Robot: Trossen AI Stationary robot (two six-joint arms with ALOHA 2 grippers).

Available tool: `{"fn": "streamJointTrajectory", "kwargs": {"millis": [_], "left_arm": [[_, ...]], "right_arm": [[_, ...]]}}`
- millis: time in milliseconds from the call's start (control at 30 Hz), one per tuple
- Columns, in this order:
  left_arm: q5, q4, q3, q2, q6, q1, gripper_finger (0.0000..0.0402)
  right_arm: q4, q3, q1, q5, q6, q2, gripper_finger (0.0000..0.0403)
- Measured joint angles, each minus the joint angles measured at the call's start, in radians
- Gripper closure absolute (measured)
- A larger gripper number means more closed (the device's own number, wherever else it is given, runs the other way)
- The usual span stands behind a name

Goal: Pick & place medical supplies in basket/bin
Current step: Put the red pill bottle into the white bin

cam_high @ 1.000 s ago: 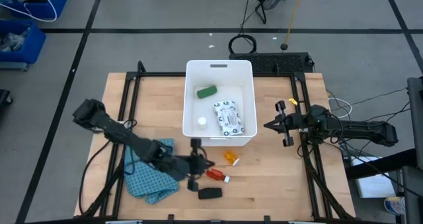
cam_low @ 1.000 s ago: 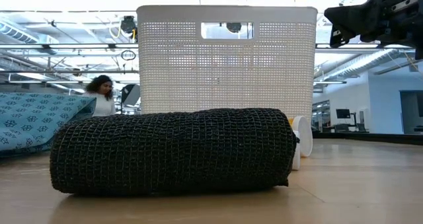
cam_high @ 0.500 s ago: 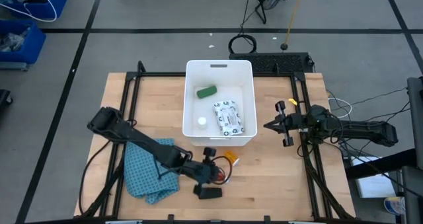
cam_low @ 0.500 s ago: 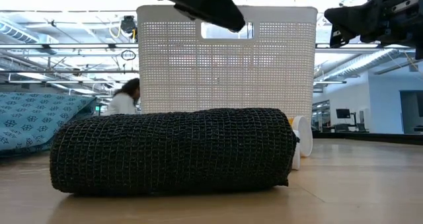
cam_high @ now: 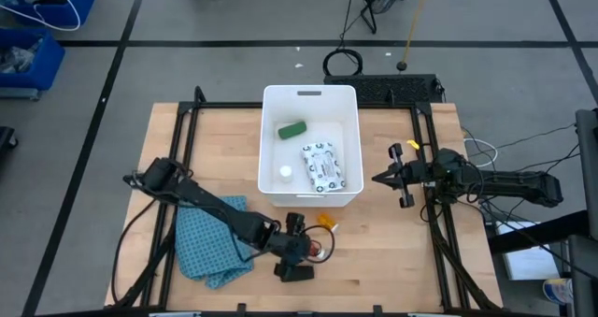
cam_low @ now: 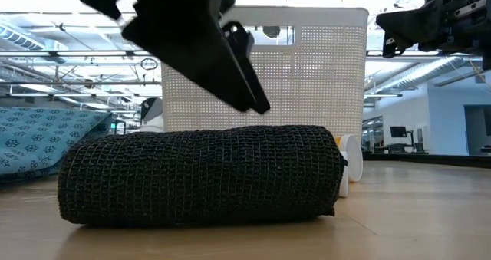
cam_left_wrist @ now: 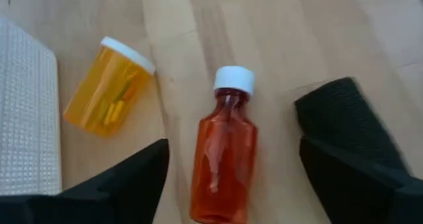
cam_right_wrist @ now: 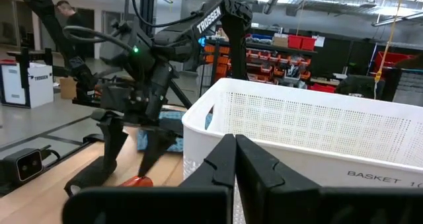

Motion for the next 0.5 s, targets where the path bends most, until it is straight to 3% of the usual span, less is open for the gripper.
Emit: {"fn": "streamJointTrajectory", "kwargs": {"millis": [200, 500], "left_arm": [[0.050, -0.019, 0.000, 0.048, 0.001, 0.029, 0.0020], [0.151, -0.038, 0.000, 0.092, 0.012, 0.069, 0.0041]], "right_arm": [[-0.003, 0.000, 0.000, 0.000, -0.002, 0.000, 0.0403], [-0.009, 0.000, 0.000, 0.000, -0.017, 0.001, 0.0403]]}}
